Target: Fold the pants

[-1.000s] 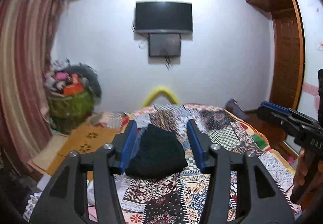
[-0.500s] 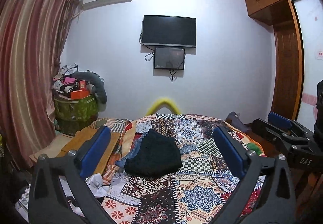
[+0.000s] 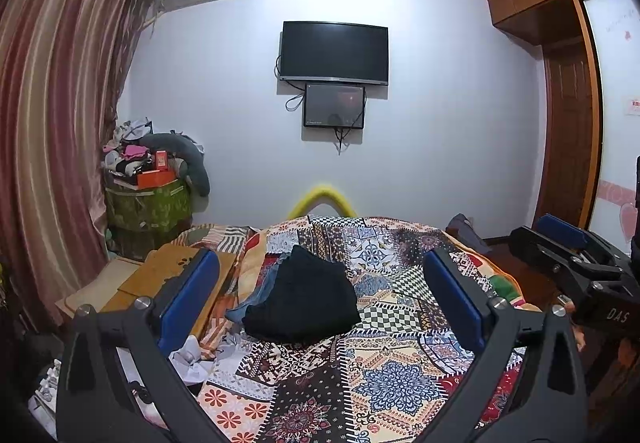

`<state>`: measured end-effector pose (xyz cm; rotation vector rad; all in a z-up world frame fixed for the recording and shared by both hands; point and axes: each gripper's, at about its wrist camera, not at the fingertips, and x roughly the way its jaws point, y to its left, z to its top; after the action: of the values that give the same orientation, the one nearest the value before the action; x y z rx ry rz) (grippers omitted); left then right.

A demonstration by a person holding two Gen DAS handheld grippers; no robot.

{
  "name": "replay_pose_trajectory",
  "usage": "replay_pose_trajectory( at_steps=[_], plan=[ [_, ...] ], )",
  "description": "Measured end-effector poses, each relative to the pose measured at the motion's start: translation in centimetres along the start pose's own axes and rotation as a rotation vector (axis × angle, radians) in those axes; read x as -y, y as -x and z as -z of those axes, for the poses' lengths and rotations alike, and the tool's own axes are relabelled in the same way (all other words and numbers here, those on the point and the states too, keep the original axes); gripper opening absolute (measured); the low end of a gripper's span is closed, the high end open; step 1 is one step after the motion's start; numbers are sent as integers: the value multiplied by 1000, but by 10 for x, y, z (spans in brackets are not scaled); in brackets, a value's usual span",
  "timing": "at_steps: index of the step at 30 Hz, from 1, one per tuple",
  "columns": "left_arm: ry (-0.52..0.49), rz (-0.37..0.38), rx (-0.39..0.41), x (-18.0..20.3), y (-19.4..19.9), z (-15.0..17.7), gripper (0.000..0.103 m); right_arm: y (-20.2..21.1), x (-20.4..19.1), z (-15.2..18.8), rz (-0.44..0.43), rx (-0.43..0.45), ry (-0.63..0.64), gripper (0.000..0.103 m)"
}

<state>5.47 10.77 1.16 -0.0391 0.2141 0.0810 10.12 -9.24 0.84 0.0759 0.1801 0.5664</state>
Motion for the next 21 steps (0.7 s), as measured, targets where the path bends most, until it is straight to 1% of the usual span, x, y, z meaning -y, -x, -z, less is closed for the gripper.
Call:
replay_pose_trajectory(
  at_steps=[7, 16, 21],
  plan=[
    [17, 14, -21, -3, -8, 4, 103, -2, -2, 2, 8, -14, 0, 103],
    [18, 21, -25, -2, -9, 5, 103, -1, -3, -1, 16, -18, -2, 103],
    [18, 36, -29, -4, -11, 5, 103, 1, -4, -2, 13, -27, -10, 103]
  ],
)
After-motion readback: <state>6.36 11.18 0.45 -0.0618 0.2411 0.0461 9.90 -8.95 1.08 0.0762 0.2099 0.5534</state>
